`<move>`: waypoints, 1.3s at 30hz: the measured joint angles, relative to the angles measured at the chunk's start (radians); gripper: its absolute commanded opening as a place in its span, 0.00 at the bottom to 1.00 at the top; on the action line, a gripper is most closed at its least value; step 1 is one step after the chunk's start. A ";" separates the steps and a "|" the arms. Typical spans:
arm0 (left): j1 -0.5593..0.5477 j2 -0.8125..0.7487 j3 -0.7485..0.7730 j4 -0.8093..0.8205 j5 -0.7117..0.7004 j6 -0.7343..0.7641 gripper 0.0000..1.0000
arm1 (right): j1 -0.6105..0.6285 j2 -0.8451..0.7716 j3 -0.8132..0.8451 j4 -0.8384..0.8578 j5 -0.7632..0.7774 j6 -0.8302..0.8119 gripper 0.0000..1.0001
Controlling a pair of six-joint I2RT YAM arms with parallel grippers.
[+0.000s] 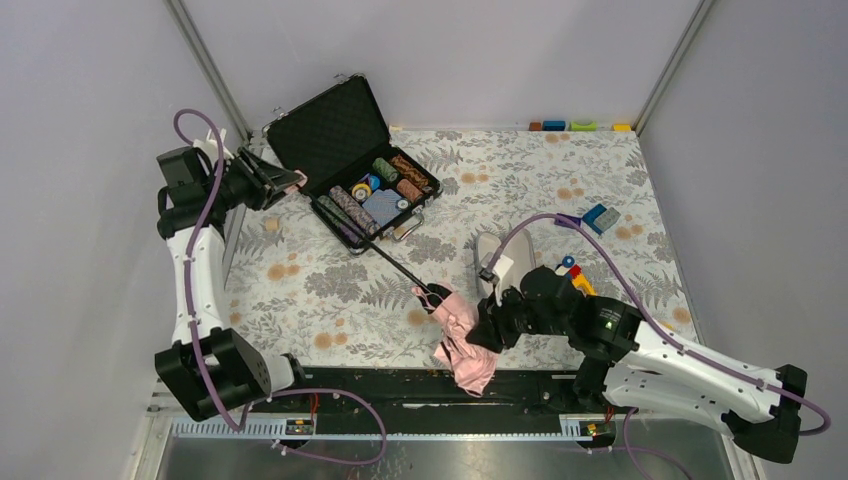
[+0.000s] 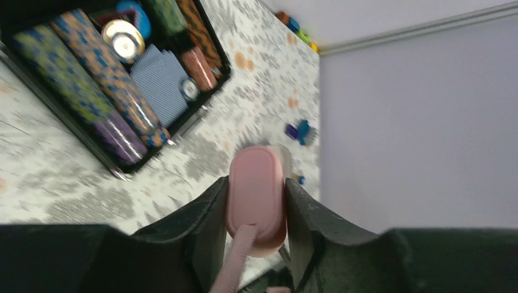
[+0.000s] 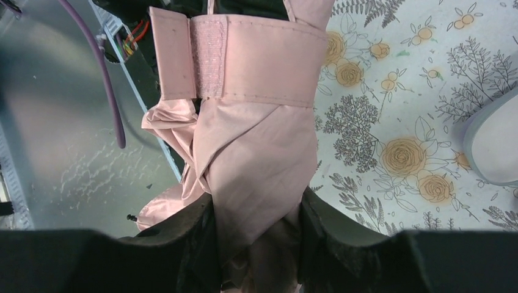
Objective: Open the umbrella
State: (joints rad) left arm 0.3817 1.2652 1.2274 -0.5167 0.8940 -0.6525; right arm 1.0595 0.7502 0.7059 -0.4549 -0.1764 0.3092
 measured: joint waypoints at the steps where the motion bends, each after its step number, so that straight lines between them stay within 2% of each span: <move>1: 0.000 -0.005 -0.004 0.005 -0.001 0.006 0.76 | 0.000 0.007 0.003 -0.002 0.001 -0.005 0.00; 3: 0.005 -0.028 -0.024 0.068 -0.059 0.048 0.91 | 0.001 0.028 0.019 -0.057 -0.001 -0.016 0.00; 5: 0.013 -0.065 -0.045 0.129 -0.132 0.087 0.99 | 0.001 0.057 0.020 -0.117 0.003 -0.030 0.00; 8: -0.045 -0.159 -0.074 0.138 -0.260 0.167 0.99 | 0.001 0.129 0.037 -0.193 0.029 -0.071 0.00; 13: -0.322 -0.329 -0.098 0.123 -0.422 0.328 0.99 | 0.001 0.206 0.110 -0.222 0.108 -0.166 0.00; 15: -0.433 -0.376 -0.127 0.127 -0.427 0.378 0.99 | 0.001 0.212 0.140 -0.215 0.133 -0.215 0.00; 20: -0.627 -0.431 -0.238 0.114 -0.373 0.462 0.99 | 0.001 0.205 0.190 -0.187 0.164 -0.351 0.00; 27: -0.903 -0.516 -0.365 0.037 -0.352 0.575 0.99 | 0.001 0.188 0.263 -0.230 0.141 -0.540 0.00; 32: -1.015 -0.555 -0.372 0.039 -0.348 0.607 0.99 | 0.001 0.190 0.348 -0.336 0.130 -0.639 0.00; 39: -1.122 -0.456 -0.372 0.031 -0.399 0.637 0.99 | 0.001 0.229 0.459 -0.451 0.118 -0.724 0.00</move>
State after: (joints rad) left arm -0.7399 0.8089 0.8551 -0.4854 0.4950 -0.0151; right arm 1.0607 0.9791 1.1648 -0.9054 -0.0582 -0.4152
